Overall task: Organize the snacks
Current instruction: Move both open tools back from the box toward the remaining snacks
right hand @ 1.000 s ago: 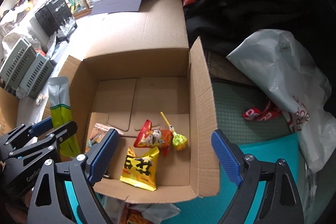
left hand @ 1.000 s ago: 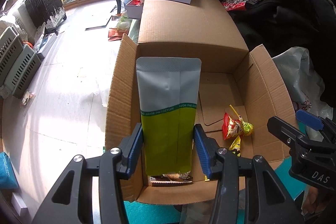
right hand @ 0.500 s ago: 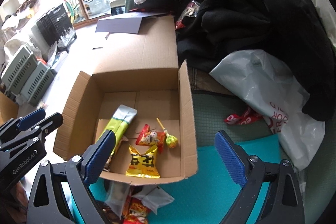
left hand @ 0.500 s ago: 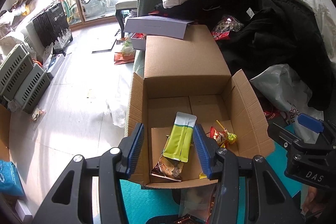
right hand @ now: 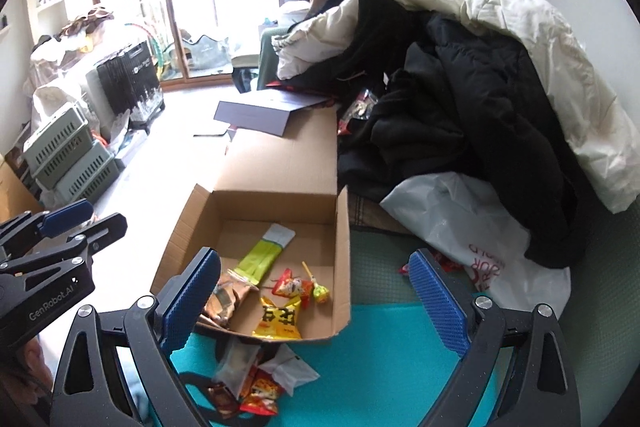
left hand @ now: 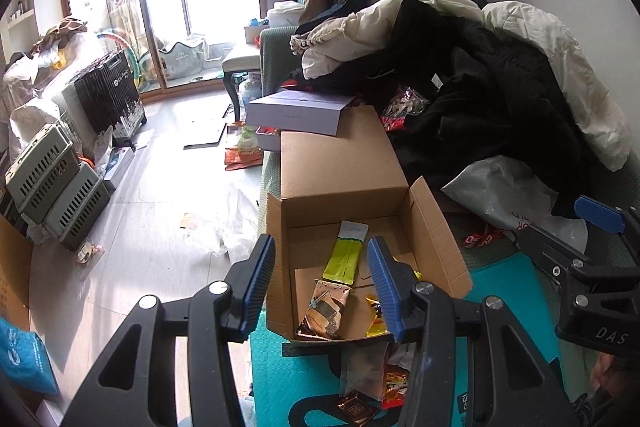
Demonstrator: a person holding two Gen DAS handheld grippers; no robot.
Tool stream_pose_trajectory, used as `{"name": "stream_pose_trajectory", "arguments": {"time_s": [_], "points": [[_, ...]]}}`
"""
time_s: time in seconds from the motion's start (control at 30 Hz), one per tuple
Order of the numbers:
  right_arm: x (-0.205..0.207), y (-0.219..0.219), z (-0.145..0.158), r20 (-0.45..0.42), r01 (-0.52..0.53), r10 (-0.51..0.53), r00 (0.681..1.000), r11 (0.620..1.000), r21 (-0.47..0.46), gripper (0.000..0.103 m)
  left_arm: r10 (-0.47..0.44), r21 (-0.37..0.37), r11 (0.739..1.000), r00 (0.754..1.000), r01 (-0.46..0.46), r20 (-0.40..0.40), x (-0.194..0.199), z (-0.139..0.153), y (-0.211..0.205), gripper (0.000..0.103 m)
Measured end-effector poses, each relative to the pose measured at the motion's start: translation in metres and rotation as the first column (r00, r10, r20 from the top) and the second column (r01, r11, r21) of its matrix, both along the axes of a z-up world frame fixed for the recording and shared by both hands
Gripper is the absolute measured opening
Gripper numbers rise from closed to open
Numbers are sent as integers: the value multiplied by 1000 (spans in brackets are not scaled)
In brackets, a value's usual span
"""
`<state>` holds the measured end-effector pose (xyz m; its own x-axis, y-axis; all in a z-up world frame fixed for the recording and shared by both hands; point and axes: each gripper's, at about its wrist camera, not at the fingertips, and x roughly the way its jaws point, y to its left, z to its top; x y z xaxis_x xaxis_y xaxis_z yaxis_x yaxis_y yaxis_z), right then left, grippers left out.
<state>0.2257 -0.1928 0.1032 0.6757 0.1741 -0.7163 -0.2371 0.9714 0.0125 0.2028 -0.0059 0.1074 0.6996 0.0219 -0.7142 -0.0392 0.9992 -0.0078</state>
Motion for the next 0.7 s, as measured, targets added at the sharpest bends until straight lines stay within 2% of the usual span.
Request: {"name": "stream_pose_trajectory", "arguments": {"time_s": [0.17, 0.2, 0.27, 0.3, 0.37, 0.47, 0.63, 0.7], "points": [[-29, 1, 22, 57, -19, 19, 998, 1000, 4, 96, -6, 9, 1000, 999, 6, 54, -31, 22, -2, 49], [-34, 1, 25, 63, -24, 23, 998, 1000, 9, 96, -8, 8, 1000, 998, 7, 64, -37, 26, -2, 53], [-45, 1, 28, 74, -31, 30, 997, 999, 13, 96, 1, 9, 1000, 996, -2, 88, -48, 32, -1, 80], [-51, 2, 29, 83, -34, 33, 996, 999, 13, 96, 4, 12, 1000, 994, -5, 109, -55, 33, -1, 83], [-63, 1, 32, 104, -38, 36, 994, 999, 12, 96, -8, 25, 1000, 990, 4, 139, -69, 35, -2, 85], [-81, 3, 32, 120, -45, 44, 992, 999, 8, 96, -26, 38, 999, 991, 21, 129, -83, 32, -4, 85], [-116, 5, 25, 152, -54, 53, 987, 999, 3, 98, -33, -3, 999, 995, 34, 96, -104, 18, -2, 85], [-129, 7, 19, 170, -57, 54, 984, 998, 9, 102, -36, -14, 999, 996, 37, 86, -113, 11, -1, 85]]}}
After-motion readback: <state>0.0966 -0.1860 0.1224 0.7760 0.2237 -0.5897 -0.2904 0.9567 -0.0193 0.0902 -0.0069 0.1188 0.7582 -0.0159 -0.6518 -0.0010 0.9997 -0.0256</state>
